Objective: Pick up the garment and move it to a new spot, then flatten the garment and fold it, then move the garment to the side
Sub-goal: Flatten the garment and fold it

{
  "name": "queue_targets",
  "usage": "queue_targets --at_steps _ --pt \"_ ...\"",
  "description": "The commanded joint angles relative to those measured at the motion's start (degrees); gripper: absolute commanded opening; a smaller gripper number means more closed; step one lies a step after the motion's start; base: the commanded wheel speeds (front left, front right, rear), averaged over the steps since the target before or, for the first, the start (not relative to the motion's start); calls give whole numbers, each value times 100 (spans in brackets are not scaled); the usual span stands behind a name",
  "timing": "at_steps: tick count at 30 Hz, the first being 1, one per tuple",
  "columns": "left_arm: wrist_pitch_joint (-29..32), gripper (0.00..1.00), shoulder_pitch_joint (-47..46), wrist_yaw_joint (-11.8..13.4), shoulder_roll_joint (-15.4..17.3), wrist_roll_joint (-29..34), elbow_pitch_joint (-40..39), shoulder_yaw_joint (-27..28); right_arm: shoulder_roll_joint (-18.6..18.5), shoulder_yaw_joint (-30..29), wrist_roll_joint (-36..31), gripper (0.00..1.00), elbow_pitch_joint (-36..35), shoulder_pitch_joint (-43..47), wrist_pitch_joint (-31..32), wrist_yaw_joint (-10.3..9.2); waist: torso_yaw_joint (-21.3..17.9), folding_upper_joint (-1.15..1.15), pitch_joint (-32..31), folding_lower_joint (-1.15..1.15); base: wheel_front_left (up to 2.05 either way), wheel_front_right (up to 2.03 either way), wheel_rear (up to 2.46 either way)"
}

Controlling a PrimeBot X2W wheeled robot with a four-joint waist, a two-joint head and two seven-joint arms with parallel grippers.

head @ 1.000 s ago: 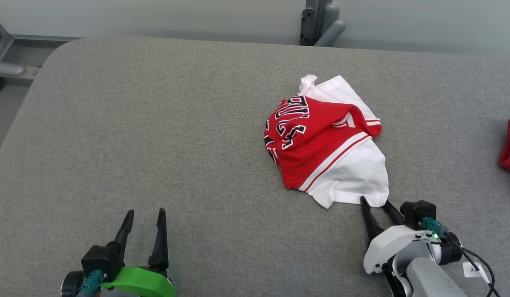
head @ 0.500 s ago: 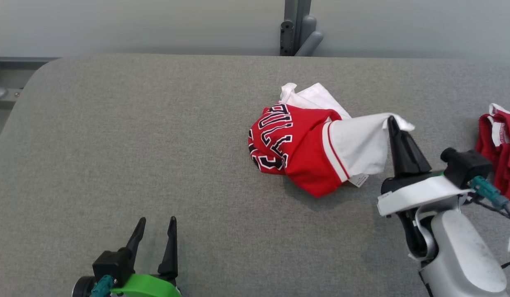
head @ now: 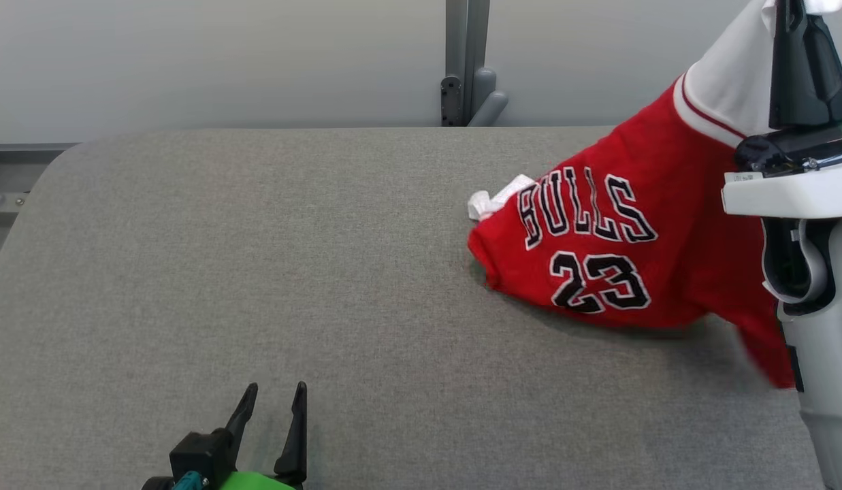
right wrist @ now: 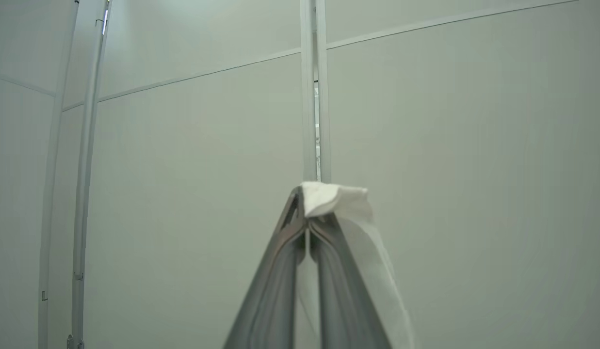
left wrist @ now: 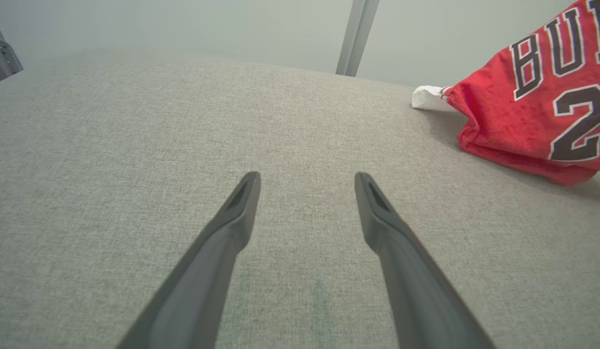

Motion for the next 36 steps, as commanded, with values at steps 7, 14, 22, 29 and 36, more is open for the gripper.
queue_targets --at_steps 7,14,22,29,36 --pt "0 100 105 26 16 -134 77 -89 -154 362 22 0 285 -408 -2 -2 398 0 54 0 0 0 0" --pt "0 100 106 15 16 -111 146 -108 118 1112 163 0 295 -1291 -2 -3 709 0 141 0 0 0 0" --pt "0 100 98 3 16 -108 181 -215 507 433 -30 0 548 -2383 -2 -3 939 0 150 0 0 0 0" --pt "0 100 9 36 16 -75 157 -175 183 -588 -859 0 1448 -1546 -1 -3 752 0 219 0 0 0 0" --pt "0 100 -258 9 16 -114 82 -310 -116 -746 -1244 0 2885 -247 -3 -3 568 0 487 0 0 0 0"
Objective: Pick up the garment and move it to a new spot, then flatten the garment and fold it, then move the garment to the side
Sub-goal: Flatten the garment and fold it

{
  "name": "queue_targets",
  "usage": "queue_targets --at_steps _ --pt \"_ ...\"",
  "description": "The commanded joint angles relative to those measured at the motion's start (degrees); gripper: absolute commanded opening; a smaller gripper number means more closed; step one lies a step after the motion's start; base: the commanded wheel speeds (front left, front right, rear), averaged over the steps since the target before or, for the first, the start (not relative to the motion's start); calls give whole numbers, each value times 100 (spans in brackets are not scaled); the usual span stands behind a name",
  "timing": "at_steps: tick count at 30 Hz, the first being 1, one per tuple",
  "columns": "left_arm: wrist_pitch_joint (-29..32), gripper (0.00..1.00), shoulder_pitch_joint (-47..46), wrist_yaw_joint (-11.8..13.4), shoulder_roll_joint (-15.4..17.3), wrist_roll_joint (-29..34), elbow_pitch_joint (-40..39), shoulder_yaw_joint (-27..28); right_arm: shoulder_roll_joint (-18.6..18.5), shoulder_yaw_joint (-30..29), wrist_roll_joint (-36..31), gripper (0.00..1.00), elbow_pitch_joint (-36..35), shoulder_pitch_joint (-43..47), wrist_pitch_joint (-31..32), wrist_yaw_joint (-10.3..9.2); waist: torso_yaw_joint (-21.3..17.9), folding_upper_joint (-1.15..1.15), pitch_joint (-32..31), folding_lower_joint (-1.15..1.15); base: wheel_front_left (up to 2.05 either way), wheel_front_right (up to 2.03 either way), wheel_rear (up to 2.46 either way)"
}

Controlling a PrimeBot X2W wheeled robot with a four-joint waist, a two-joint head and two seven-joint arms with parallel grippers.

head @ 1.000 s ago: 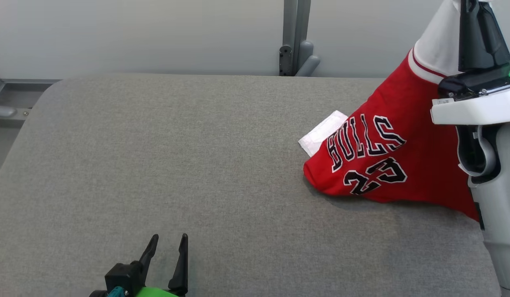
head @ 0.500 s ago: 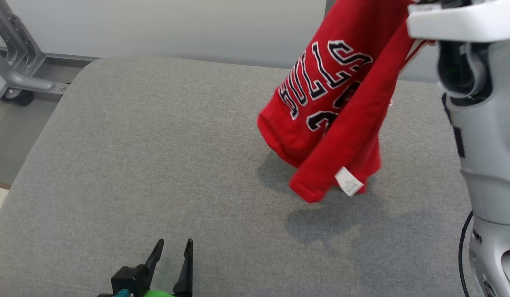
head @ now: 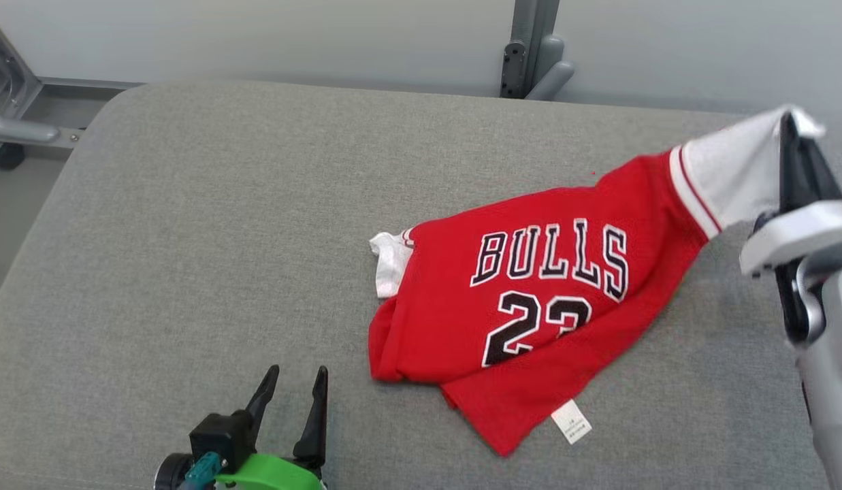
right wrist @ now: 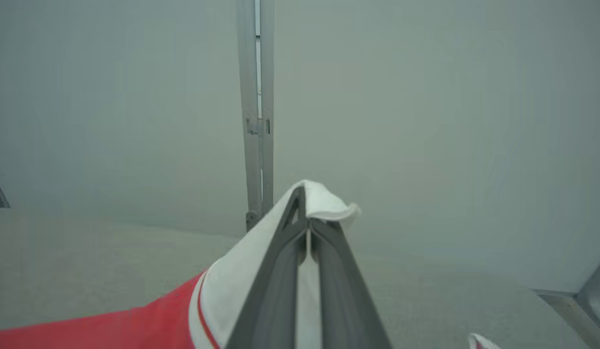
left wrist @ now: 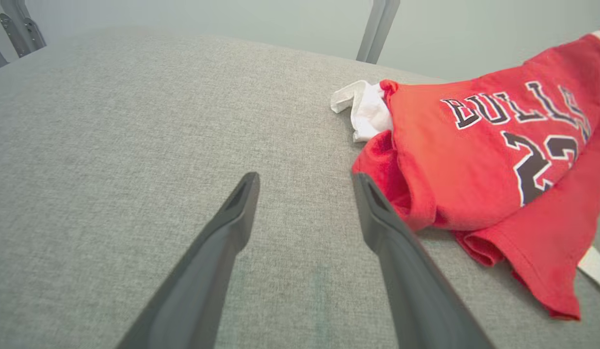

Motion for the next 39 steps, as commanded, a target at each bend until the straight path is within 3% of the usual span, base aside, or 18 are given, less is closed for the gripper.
queue_targets --at_steps 1,2,3,4,5,14,24,34,35,36,39 --pt "0 100 -119 -12 14 15 -33 -20 -41 3 -28 0 137 198 -3 -5 -123 0 169 0 0 0 0" --pt "0 100 -160 -17 14 27 -36 -55 -32 -43 -1 0 316 382 -3 -5 -149 0 201 0 0 0 0" --pt "0 100 -198 -16 14 38 -46 -79 0 -98 51 28 466 541 -7 -5 -183 0 222 0 0 0 0" --pt "0 100 -228 -21 14 55 -59 -89 21 -94 54 84 605 677 -7 -5 -221 0 232 0 0 0 0" --pt "0 100 -250 -25 15 71 -66 -90 53 -107 91 100 663 771 -8 -5 -262 0 233 0 0 0 0" --pt "0 100 -193 -72 15 19 -74 -93 466 -18 197 100 211 1676 -7 -5 -730 0 -27 0 0 0 0" --pt "0 100 -516 -123 21 -469 588 -852 719 118 310 100 -223 2207 -7 -5 -1023 0 69 0 0 0 0" --pt "0 100 -707 -107 18 -312 1043 -565 795 135 287 100 -338 2137 -7 -5 -1110 0 170 0 0 0 0" --pt "0 76 -724 -114 18 -340 1056 -609 803 149 290 100 -341 2129 -7 -5 -1110 0 177 0 0 0 0" --pt "0 0 -748 -115 18 -363 1067 -650 816 162 295 100 -353 2123 -7 -5 -1108 0 185 0 0 0 0" --pt "0 0 -802 -121 19 -335 997 -670 846 197 317 100 -403 2094 -7 -5 -1116 0 227 0 0 0 0"
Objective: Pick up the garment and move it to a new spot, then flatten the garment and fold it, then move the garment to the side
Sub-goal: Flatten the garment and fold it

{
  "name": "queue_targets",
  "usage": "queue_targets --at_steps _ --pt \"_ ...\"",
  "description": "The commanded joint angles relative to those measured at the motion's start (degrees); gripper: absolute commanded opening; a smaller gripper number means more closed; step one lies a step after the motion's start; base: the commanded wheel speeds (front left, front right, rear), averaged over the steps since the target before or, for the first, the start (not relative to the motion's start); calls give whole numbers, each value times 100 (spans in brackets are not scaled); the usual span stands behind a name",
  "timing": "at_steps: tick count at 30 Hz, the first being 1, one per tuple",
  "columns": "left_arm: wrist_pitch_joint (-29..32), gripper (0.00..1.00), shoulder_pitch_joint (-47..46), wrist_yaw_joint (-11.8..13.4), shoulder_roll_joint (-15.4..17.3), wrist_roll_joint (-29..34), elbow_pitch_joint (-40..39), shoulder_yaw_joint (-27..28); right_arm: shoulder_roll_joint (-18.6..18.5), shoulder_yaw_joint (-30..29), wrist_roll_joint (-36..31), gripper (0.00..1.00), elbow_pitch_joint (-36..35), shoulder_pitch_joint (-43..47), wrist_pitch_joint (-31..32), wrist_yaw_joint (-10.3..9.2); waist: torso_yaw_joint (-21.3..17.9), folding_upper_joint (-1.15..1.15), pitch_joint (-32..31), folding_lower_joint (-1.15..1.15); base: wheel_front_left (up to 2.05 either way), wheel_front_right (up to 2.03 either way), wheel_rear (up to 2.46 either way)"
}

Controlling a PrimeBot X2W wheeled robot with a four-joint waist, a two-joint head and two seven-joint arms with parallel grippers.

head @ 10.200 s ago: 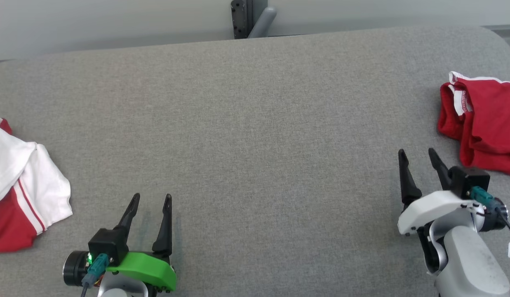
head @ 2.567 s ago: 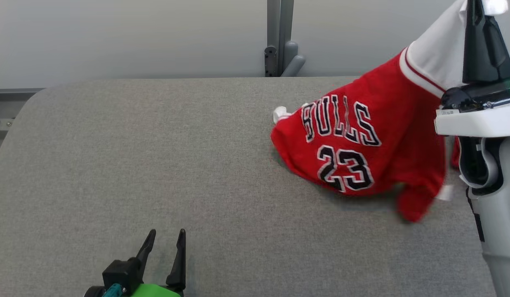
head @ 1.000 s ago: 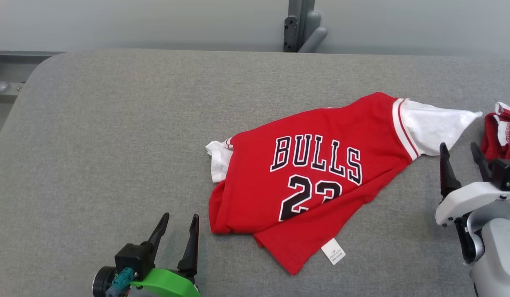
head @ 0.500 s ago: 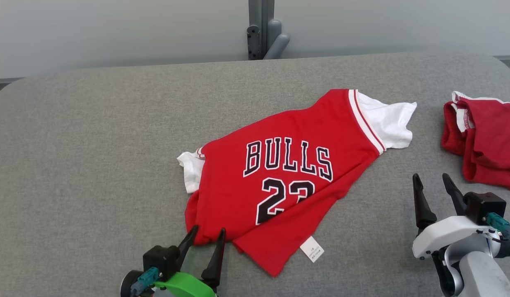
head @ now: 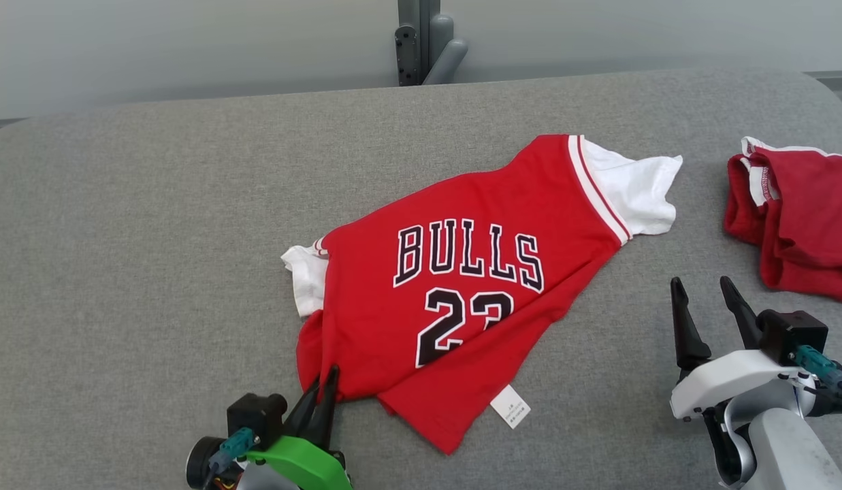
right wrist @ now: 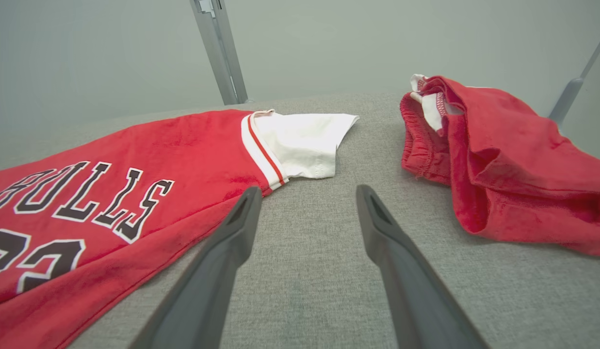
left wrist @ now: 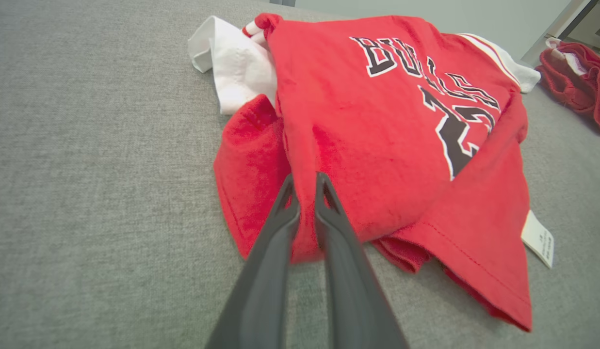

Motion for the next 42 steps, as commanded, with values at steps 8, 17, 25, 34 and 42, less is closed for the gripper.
queue_targets --at_steps 8,17,25,34,42 --pt "0 0 -560 -26 130 238 -286 242 63 114 93 100 -179 -174 -14 -7 -132 0 206 0 0 0 0" --pt "1 0 -2609 -21 1086 884 -163 471 117 391 127 100 -295 -411 -15 -7 -542 0 519 0 0 0 0" --pt "18 100 -4479 -7 2074 1133 1464 114 249 774 212 100 -371 -719 -14 -7 -1213 0 987 0 0 0 0" --pt "-7 100 -4221 515 1719 806 1966 540 329 691 232 100 -352 -564 -14 -5 -1142 0 855 0 0 0 0" --pt "1 100 -2782 563 832 593 1051 786 344 601 227 100 -276 -331 -14 -5 -750 0 386 0 0 0 0"
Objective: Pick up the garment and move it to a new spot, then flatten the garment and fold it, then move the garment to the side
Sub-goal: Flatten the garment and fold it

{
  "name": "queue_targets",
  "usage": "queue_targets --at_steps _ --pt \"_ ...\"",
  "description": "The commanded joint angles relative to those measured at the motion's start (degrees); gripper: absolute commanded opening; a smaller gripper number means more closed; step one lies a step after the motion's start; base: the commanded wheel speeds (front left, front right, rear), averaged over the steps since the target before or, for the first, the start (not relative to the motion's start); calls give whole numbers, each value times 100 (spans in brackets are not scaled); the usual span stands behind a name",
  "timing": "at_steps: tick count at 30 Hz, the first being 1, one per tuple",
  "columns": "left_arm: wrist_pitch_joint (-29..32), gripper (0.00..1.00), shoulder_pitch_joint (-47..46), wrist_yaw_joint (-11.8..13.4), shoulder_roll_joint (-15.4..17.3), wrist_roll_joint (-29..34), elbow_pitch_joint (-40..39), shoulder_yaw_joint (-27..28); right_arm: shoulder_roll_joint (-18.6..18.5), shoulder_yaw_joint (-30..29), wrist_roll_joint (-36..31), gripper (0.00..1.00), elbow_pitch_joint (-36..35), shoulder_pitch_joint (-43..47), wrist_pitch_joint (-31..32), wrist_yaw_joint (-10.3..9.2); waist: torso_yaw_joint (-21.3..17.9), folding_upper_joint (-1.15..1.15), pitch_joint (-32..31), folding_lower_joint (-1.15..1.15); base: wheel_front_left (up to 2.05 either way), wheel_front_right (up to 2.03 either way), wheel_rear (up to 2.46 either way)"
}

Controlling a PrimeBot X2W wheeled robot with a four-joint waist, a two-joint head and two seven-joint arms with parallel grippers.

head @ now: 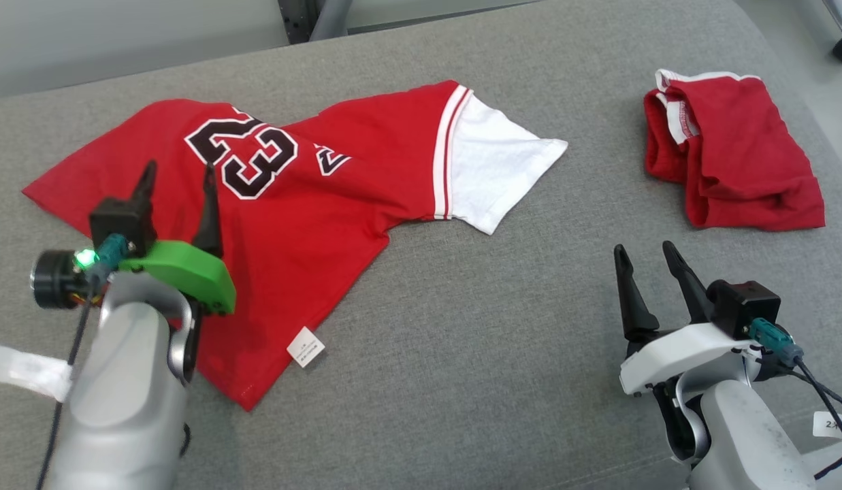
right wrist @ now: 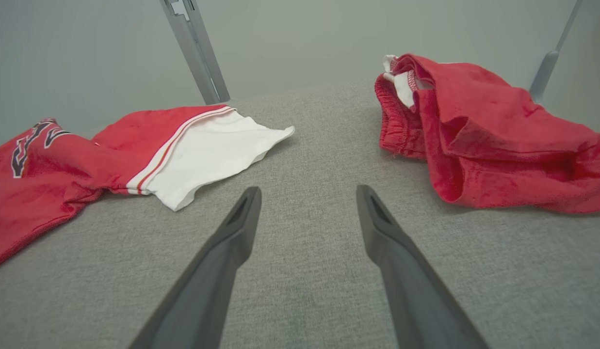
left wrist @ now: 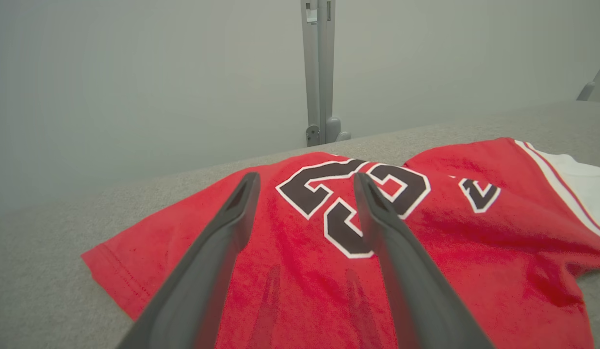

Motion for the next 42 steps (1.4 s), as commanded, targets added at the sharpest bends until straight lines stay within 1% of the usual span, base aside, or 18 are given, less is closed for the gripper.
queue_targets --at_steps 1,2,3,4,5,6,8,11,16,18,22,30,37,42 --pt "-1 100 396 20 -169 -28 -200 69 12 -6 15 100 28 96 -14 -3 336 0 -372 0 0 0 0" --pt "-1 100 396 20 -169 -28 -200 69 12 -6 15 100 28 96 -14 -3 336 0 -372 0 0 0 0" --pt "-1 100 795 5 -368 -20 -374 118 14 -17 20 100 52 180 -14 -3 403 0 -465 0 0 0 0" --pt "-1 100 980 -10 -434 -19 -437 144 15 -11 18 100 58 207 -14 -3 435 0 -506 0 0 0 0" --pt "-1 100 980 -10 -434 -19 -437 144 15 -11 18 100 58 207 -14 -3 435 0 -506 0 0 0 0" --pt "-2 100 1160 -24 -499 -54 -498 187 16 -15 17 100 66 223 -14 -3 463 0 -546 0 0 0 0" --pt "-2 100 1447 25 -628 -145 -671 349 13 -19 21 100 70 269 -14 -3 512 0 -618 0 0 0 0" --pt "-1 100 1924 -31 -768 -75 -900 359 0 -43 15 100 100 321 -14 -3 577 0 -709 0 0 0 0" --pt "-1 100 2541 -73 -835 -115 -1134 383 13 -73 11 100 124 402 -14 -3 644 0 -839 0 0 0 0" --pt "-1 100 2728 -107 -857 -127 -1153 306 21 -91 14 100 134 421 -14 -3 670 0 -880 0 0 0 0" --pt "-2 100 3017 -127 -859 -423 -1155 41 35 -123 7 100 130 476 -14 -3 707 0 -927 0 0 0 0" --pt "-1 100 3213 -12 -858 -865 -1067 -485 1 -191 12 100 125 490 -14 -3 766 0 -920 0 0 0 0" --pt "-2 100 3103 -24 -856 -1180 -847 -676 -9 -164 -4 100 103 449 -14 -3 761 0 -898 0 0 0 0" --pt "-2 100 2998 -110 -857 -1370 -771 -784 -22 -168 -6 100 86 417 -14 -3 739 0 -872 0 0 0 0"
